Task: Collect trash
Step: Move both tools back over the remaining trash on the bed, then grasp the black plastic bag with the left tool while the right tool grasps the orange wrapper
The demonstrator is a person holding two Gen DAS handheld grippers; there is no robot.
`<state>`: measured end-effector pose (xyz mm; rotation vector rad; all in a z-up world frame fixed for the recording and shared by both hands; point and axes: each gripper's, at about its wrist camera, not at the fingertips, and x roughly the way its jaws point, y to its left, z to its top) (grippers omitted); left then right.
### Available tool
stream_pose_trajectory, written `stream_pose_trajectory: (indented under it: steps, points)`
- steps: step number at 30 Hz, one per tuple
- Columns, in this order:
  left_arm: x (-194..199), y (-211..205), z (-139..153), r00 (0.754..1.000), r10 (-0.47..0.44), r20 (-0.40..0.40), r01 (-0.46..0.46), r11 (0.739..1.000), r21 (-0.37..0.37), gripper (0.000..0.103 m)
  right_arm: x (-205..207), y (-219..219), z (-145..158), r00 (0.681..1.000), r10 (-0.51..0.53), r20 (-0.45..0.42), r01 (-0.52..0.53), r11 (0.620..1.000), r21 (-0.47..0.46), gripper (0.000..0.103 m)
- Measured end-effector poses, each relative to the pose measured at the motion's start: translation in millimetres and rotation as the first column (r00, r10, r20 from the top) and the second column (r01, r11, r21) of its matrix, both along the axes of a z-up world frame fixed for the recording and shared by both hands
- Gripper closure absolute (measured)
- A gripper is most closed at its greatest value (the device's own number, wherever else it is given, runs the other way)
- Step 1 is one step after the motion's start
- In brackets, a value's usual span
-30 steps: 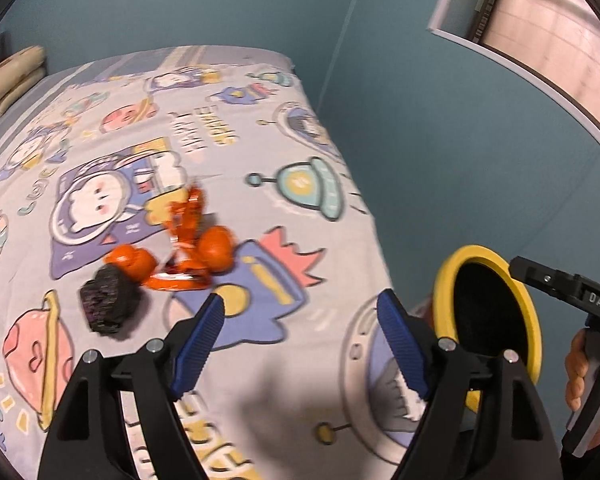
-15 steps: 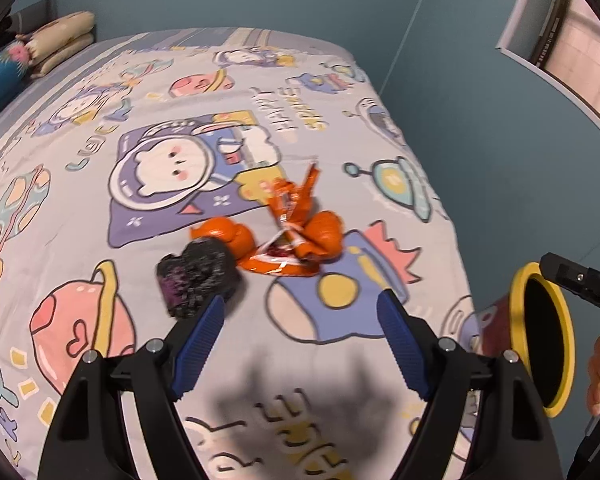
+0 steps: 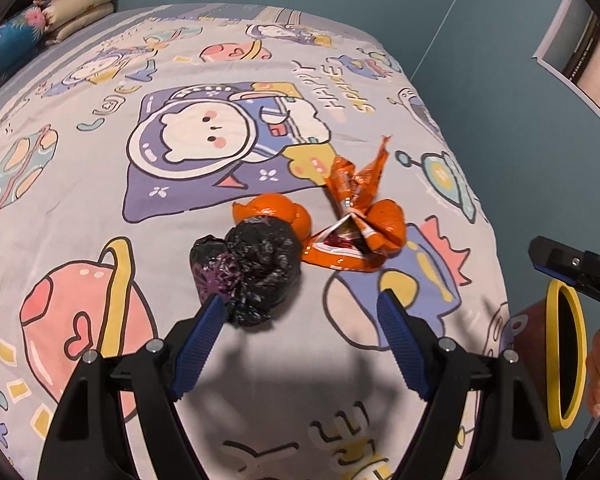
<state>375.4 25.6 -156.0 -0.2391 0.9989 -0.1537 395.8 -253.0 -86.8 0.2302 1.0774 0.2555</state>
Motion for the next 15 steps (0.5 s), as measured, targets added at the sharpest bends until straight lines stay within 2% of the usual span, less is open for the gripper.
stream_pose_trajectory:
  steps: [15]
  points:
    - [23.7, 14.3, -20.7, 1.0, 0.006, -0.022, -0.006, 1.0, 0.009, 0.028, 81.7, 55.4, -39.1, 0.991, 0.085, -0.1, -0.08, 0.995, 0.051, 0.041]
